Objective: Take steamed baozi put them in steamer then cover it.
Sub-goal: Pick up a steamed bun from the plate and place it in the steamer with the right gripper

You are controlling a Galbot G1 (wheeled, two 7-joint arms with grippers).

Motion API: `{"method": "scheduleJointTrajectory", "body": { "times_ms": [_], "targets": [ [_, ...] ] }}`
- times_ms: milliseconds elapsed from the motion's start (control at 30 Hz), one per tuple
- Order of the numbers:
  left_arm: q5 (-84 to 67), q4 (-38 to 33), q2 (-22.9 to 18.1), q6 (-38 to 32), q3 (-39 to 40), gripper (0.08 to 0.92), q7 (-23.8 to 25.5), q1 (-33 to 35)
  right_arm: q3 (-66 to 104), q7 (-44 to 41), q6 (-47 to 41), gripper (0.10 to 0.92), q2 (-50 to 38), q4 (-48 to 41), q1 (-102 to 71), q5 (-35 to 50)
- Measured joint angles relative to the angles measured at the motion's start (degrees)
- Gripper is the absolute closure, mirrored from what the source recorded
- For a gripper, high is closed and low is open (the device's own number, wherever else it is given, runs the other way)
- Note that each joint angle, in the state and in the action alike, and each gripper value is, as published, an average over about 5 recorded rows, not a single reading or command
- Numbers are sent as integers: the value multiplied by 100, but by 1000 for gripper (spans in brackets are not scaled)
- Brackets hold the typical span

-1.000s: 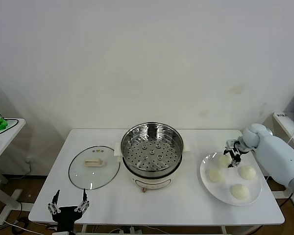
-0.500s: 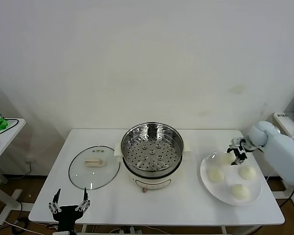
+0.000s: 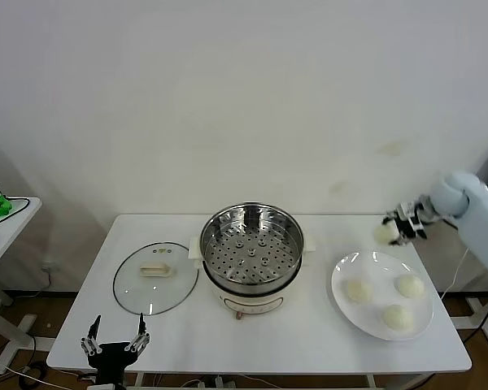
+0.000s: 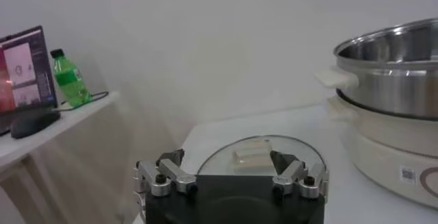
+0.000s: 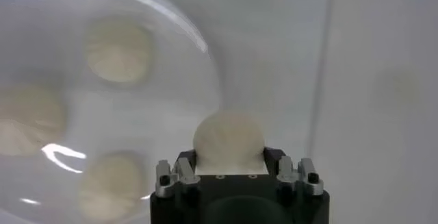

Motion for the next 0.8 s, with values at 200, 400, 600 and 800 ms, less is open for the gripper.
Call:
{"method": "scheduleJointTrajectory", "body": {
  "times_ms": [200,400,600,800],
  "targets": [
    [-42,-2,-6,9,3,177,-1,-7,-544,76,44,412,619,48,807,310],
    [-96,-1,-17,31,-12,177,-1,-17,-1138,165,192,408,1222,301,1353,554],
    [-113,-12,-41,58,-29,177,-3,-25,-1717,247,448,406,1783,447,1591,645],
    [-114,12,-89,58,-55,177,-4,-37,-2106,341,790,406,2268,429,1614,577]
  ]
}}
